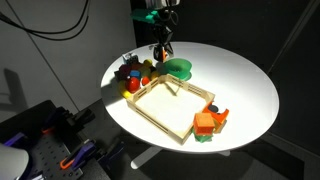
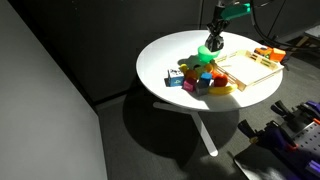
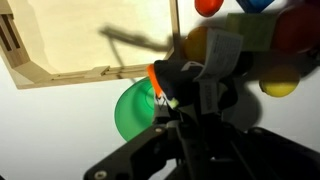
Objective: Put the white and orange dice in the green bowl
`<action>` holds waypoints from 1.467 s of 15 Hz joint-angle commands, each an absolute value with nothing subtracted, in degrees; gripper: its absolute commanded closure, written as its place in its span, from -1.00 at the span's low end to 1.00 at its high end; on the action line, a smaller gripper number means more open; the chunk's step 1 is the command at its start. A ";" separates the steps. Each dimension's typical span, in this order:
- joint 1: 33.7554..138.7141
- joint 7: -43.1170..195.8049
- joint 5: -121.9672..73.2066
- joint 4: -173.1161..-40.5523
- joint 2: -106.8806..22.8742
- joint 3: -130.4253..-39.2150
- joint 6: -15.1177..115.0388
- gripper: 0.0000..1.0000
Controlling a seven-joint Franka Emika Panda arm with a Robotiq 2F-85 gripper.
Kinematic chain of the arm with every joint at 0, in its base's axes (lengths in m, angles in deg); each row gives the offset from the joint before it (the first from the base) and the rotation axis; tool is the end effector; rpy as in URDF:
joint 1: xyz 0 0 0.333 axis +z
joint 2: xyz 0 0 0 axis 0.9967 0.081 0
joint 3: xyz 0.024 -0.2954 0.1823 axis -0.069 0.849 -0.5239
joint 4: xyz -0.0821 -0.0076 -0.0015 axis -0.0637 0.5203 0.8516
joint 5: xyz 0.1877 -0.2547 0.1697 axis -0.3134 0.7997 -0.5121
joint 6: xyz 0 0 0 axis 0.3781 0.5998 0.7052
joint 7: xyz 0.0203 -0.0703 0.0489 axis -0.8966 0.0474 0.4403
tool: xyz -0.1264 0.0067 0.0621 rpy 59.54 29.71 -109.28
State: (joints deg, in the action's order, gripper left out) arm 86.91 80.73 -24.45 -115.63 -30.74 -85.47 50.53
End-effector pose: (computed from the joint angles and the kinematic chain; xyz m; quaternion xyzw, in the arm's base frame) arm 0.6607 -0.0182 0.3173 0.9954 -0.0727 0.0562 0.0282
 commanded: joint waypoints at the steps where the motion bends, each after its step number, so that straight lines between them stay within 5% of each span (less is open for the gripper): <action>1: 86.41 82.77 -25.05 -110.37 -27.69 -84.86 48.54 0.87; 8: 86.21 85.36 -25.06 -106.81 -24.93 -83.62 48.67 0.87; 9: 86.23 85.62 -25.13 -106.63 -24.87 -83.55 48.33 0.15; 12: 86.25 85.86 -25.20 -106.43 -24.77 -83.64 48.32 -0.14; 17: 86.29 85.70 -25.25 -106.81 -25.16 -83.86 48.44 -0.96; 22: 86.23 85.21 -25.47 -107.37 -25.78 -84.24 48.63 -1.00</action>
